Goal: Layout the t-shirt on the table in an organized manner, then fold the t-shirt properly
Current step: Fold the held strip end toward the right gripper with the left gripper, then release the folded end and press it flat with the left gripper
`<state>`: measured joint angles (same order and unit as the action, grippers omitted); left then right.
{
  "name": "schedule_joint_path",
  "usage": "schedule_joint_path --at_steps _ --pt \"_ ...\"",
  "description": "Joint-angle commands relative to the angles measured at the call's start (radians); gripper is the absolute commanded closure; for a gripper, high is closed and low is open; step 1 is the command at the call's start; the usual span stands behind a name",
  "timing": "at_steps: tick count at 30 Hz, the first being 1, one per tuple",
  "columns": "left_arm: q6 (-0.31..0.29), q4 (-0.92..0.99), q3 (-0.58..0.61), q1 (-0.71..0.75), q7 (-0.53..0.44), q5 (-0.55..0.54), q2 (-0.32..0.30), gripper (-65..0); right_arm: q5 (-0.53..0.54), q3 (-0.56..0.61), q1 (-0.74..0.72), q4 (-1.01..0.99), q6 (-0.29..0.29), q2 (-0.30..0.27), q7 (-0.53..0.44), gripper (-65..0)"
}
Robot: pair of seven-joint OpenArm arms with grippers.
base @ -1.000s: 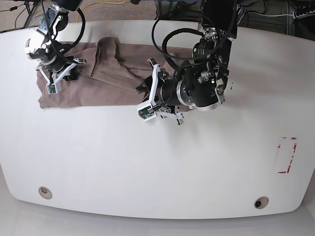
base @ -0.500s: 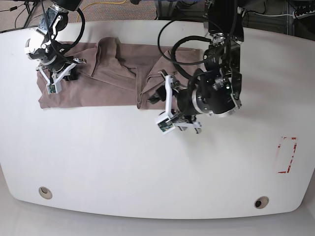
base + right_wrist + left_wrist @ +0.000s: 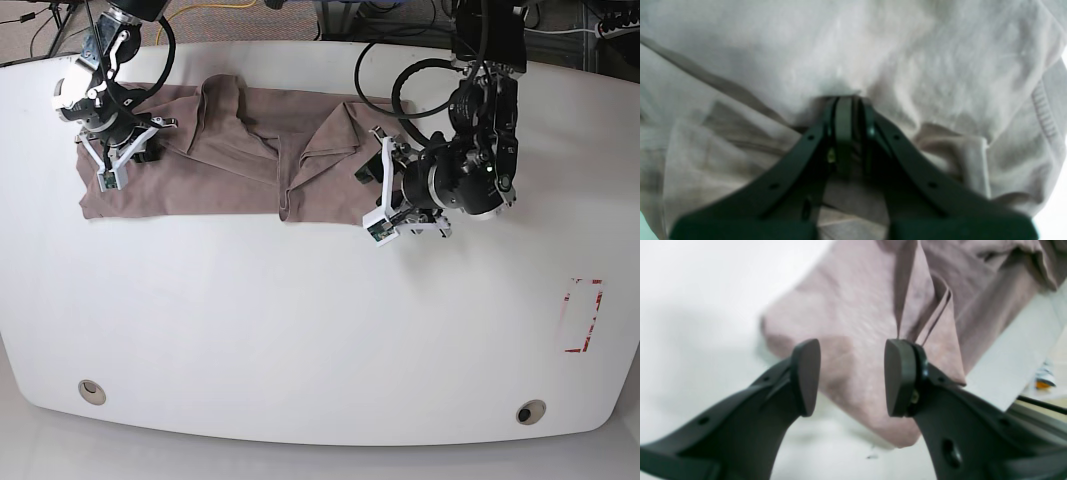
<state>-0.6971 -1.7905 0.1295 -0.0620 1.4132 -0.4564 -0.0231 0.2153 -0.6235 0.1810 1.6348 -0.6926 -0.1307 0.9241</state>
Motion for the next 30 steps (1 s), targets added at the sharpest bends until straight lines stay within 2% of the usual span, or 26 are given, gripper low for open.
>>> schedule_joint_path --at_steps 1,7,12,16,24,30 --pt "-0.001 0.036 0.032 -0.022 -0.017 -0.014 0.001 -29.3 -0.003 -0.002 -0.002 0.012 -0.006 -0.011 0.017 -3.8" --pt "-0.001 0.139 0.158 -0.063 -0.017 -0.031 -0.002 -29.3 -0.003 -0.002 -0.002 0.012 -0.006 -0.011 0.017 -3.8" --pt "-0.001 0.157 0.293 -0.098 -0.017 -0.112 -0.038 -29.3 -0.003 -0.002 -0.002 0.012 -0.006 -0.011 0.017 -3.8" --pt "-0.001 0.156 0.376 -0.137 -0.017 -0.178 -0.041 -29.3 -0.003 -0.002 -0.002 0.012 -0.006 -0.011 0.017 -3.8" --pt "-0.001 0.162 0.526 -0.193 -0.017 -0.216 -0.027 -29.3 -0.003 -0.002 -0.002 0.012 -0.006 -0.011 0.017 -3.8" --pt "-0.001 0.157 0.608 -0.212 -0.017 -0.213 0.024 -29.3 -0.003 -0.002 -0.002 0.012 -0.006 -0.011 0.017 -3.8"
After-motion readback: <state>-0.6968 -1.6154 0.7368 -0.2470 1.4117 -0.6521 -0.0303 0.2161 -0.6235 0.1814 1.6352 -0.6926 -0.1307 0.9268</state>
